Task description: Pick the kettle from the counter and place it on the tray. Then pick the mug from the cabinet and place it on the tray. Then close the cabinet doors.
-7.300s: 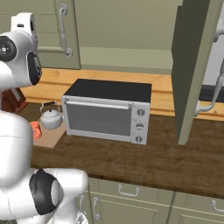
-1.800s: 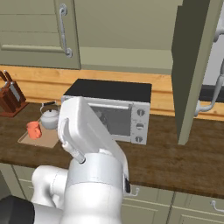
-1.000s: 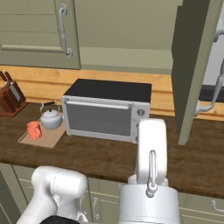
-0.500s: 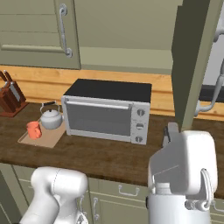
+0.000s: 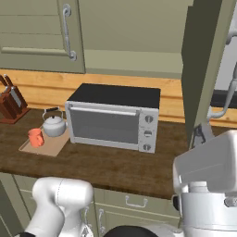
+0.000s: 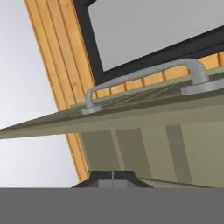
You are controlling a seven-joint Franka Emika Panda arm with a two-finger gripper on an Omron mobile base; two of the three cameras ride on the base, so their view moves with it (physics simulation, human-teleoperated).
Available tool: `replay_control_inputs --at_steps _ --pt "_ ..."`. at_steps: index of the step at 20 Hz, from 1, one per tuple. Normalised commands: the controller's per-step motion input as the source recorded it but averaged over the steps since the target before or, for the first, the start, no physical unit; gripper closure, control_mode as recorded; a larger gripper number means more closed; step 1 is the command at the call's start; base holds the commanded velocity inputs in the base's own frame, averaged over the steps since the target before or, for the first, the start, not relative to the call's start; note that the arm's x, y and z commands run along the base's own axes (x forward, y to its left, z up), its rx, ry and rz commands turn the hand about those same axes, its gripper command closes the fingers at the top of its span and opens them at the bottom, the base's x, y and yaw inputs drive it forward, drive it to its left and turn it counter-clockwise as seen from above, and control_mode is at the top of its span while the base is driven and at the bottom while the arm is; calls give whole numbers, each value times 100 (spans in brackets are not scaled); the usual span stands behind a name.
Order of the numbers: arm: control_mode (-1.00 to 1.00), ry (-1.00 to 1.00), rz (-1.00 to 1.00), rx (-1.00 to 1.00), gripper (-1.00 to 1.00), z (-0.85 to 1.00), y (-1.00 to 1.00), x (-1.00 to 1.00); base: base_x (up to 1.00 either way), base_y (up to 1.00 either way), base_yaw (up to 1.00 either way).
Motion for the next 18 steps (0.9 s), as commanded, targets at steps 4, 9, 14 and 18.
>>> replay_control_inputs --at_steps 4,9,14,18 --pt "-100 6 0 5 100 -2 -49 37 0 0 0" --pt "-100 9 0 3 100 -22 -47 38 0 0 0" --pt "-100 17 2 1 100 -47 -36 59 0 0 0" --pt "-100 22 6 0 100 -41 -36 70 0 0 0"
